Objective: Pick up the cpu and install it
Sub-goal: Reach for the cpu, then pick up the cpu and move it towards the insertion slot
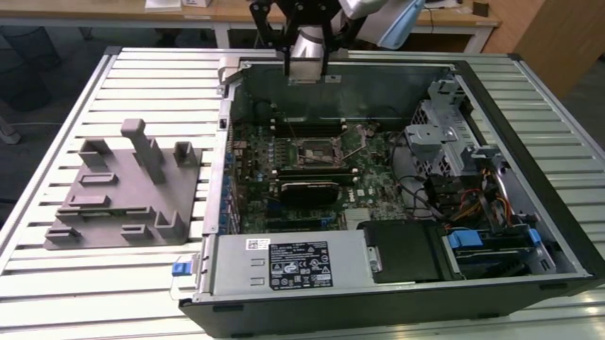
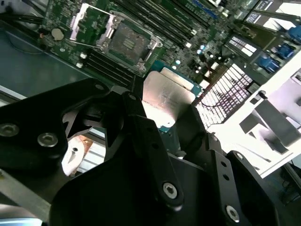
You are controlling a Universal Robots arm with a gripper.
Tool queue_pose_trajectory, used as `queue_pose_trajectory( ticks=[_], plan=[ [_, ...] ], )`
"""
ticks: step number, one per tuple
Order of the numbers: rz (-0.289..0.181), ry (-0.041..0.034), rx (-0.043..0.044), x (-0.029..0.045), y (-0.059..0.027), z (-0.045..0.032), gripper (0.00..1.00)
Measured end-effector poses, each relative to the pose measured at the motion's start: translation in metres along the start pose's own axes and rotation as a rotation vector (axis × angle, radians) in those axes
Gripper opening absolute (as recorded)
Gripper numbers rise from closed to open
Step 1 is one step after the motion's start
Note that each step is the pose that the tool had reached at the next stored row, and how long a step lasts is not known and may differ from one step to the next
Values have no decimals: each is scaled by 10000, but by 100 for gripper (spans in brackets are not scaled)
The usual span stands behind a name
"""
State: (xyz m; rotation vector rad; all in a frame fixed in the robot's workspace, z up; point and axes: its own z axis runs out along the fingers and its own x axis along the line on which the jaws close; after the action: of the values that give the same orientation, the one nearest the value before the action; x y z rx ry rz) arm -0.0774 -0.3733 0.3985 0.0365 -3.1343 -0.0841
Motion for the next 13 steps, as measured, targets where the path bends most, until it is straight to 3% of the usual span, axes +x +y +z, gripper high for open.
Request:
queue_pose_trajectory(
  ticks=[4, 13],
  plan=[
    [0, -22, 0, -115, 17, 7, 53],
    [73, -31, 15, -184, 16, 9, 53]
  ],
)
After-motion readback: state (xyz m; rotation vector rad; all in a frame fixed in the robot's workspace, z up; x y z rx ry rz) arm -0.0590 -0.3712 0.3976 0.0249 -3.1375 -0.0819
